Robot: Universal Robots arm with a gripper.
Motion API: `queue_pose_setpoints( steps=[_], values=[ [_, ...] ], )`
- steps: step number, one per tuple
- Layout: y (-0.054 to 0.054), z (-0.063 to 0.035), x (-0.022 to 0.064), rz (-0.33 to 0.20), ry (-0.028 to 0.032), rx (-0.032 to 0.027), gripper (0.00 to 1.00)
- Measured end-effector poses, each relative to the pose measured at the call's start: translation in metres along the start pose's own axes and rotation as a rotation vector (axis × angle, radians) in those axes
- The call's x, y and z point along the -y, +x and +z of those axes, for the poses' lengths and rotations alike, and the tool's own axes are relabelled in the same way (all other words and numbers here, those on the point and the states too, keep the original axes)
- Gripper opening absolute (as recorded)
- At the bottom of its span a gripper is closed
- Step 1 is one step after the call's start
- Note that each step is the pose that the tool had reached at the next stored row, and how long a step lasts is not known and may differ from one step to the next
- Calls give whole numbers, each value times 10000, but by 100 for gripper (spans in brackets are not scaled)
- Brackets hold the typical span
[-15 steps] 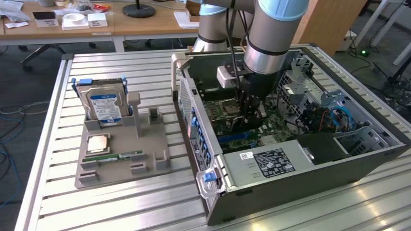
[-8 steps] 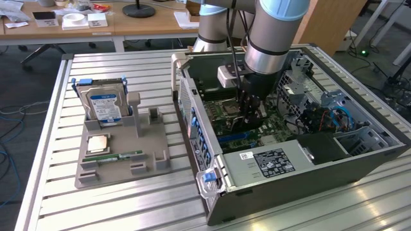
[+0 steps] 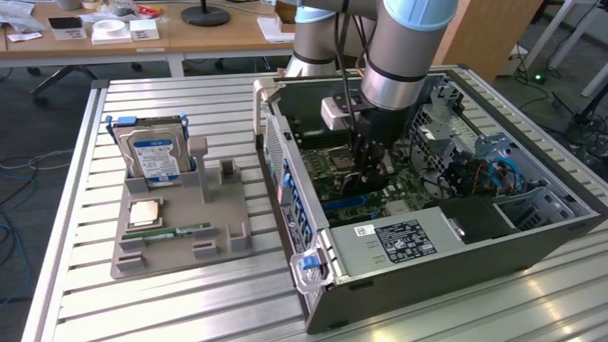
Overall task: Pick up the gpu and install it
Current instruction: 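Insert the gpu into the slot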
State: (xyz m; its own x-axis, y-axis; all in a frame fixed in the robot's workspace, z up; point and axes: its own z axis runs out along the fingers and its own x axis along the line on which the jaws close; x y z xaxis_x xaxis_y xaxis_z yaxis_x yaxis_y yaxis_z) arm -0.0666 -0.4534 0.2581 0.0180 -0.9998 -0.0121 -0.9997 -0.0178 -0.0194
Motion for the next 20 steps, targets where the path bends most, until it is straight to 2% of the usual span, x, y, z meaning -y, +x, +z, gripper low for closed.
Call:
queue_pose_setpoints(
  steps=[20],
  values=[
    [22,-1,-34,0,0,1,26]
  ],
)
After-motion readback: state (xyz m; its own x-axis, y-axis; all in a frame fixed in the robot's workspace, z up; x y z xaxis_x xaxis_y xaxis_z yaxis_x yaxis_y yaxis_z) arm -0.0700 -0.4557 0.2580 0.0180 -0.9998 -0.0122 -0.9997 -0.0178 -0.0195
